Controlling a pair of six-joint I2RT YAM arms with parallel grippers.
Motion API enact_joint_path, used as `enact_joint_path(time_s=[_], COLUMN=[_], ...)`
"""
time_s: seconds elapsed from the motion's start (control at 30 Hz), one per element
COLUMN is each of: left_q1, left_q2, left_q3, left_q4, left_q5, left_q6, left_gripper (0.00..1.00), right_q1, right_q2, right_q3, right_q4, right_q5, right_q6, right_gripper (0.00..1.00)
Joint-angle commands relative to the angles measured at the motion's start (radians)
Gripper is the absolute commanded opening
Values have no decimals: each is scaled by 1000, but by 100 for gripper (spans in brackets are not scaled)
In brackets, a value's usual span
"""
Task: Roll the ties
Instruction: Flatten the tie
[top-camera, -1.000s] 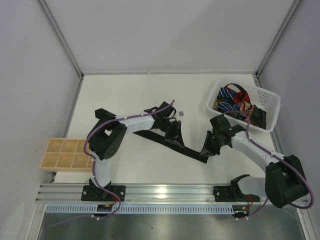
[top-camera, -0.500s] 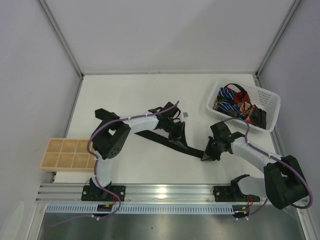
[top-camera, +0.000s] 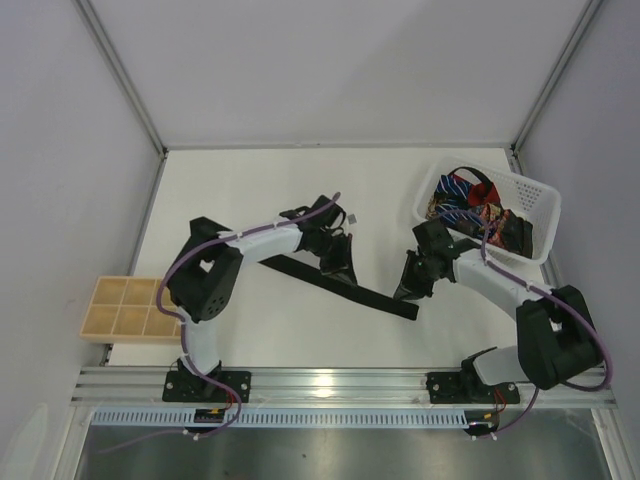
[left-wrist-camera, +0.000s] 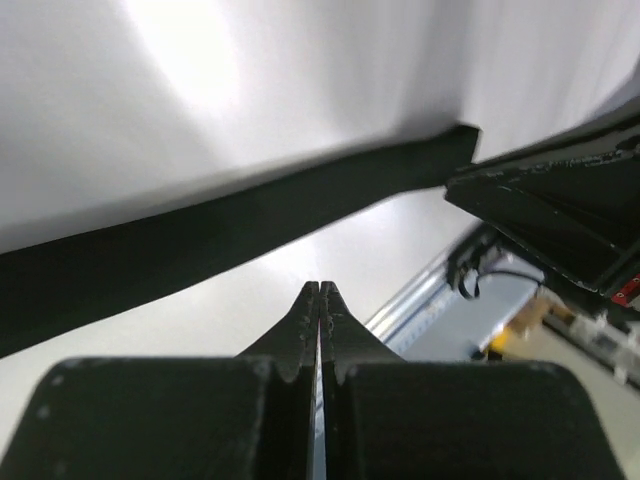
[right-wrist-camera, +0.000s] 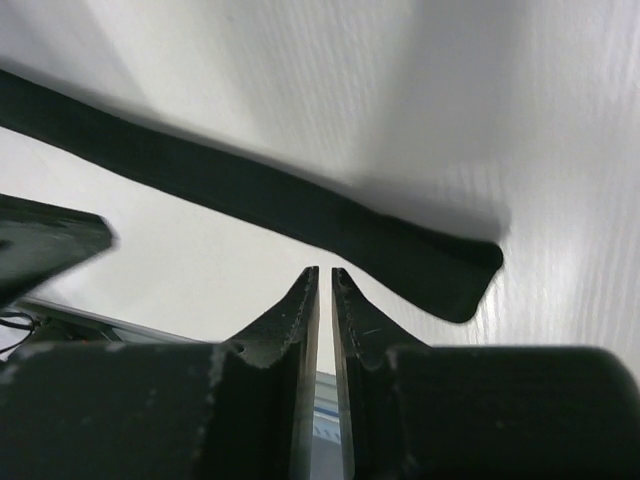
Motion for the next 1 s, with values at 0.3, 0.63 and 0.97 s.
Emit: enact_joint_path(time_s=[0.3, 0.63, 0.97], left_q1=[431, 608, 688], left_q2=[-90, -34, 29], left_q3=[29, 107, 153], left_q4=[-198, -292, -330], left_q5=[-326, -493, -542], left_q6=[121, 123, 121], left_gripper=[1, 0, 0], right_q1=[108, 211, 240], right_q2=[318, 490, 608], right_q3=[292, 469, 601], right_q4=[7, -29, -56], right_q5=[-98, -124, -143], right_q6=[-145, -187, -223], right_gripper=[15, 23, 25])
